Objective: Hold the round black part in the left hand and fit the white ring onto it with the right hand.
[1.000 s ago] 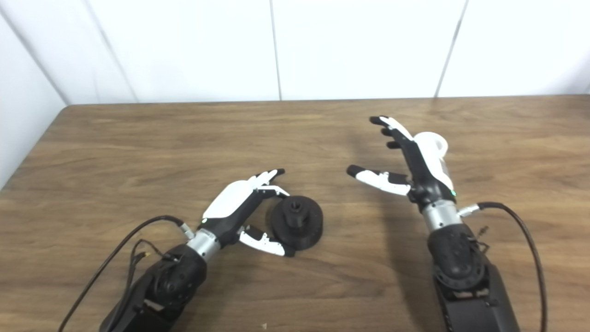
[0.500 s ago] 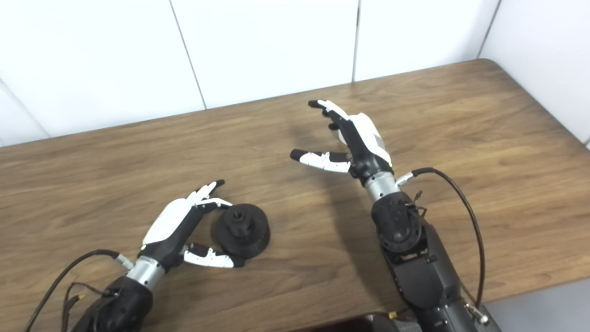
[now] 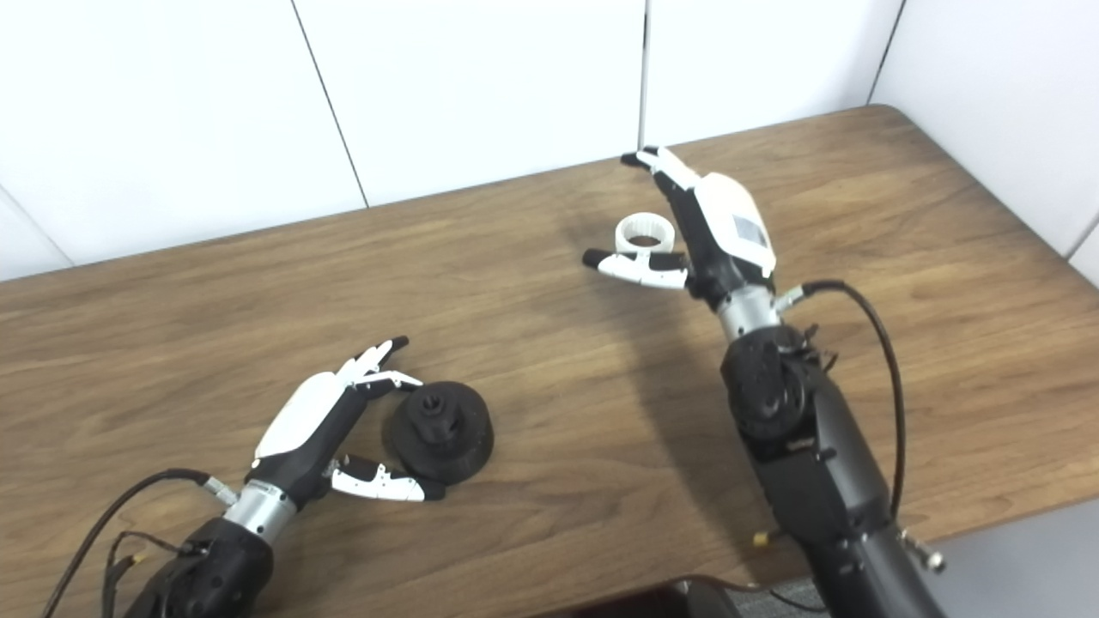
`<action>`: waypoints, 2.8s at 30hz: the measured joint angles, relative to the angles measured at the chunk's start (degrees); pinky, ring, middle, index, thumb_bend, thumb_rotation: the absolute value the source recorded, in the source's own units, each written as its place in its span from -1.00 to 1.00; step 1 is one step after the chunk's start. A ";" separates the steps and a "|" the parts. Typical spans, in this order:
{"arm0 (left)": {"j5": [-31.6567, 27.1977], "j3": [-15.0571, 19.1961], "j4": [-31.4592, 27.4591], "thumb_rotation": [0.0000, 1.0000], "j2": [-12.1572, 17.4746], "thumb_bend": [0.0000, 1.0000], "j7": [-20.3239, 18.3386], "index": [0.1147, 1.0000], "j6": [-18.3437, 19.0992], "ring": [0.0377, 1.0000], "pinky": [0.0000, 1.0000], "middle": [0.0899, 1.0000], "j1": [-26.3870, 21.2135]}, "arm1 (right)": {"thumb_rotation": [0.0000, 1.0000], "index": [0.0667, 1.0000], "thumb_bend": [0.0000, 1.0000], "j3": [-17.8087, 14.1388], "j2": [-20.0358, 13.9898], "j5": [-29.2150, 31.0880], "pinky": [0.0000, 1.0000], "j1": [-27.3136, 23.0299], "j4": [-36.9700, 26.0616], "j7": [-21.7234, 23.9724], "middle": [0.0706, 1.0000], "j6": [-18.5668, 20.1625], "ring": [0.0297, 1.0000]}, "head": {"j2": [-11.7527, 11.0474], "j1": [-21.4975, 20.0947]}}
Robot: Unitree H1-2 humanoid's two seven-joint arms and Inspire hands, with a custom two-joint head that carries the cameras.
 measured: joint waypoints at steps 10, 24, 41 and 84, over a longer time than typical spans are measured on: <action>-0.17 0.28 0.00 -0.35 -0.17 0.98 -0.20 0.14 -0.02 1.00 1.00 1.00 -0.04 | 0.00 0.73 0.86 1.71 -5.97 -2.49 0.73 -6.44 7.62 7.95 1.00 5.30 0.98 | 0.00 0.70; -0.14 0.79 -0.08 -0.31 -0.41 0.97 -1.21 0.15 0.28 1.00 1.00 1.00 -0.07 | 0.20 0.79 1.00 6.80 -6.94 -1.27 0.71 -9.51 15.36 15.59 1.00 9.82 1.00 | 0.44 1.93; 0.18 0.90 -1.57 -0.32 -0.52 0.97 -1.97 0.15 2.27 1.00 1.00 1.00 0.15 | 0.03 0.67 0.96 10.11 -7.81 -0.32 0.76 -9.58 16.04 17.13 1.00 9.87 0.98 | 1.41 2.99; 0.67 1.03 -1.91 -0.24 -0.47 0.97 -2.37 0.16 2.44 1.00 1.00 1.00 0.16 | -0.62 -0.02 0.20 8.96 -5.97 2.51 0.74 -6.96 16.82 -1.25 0.74 1.09 0.73 | 2.37 4.48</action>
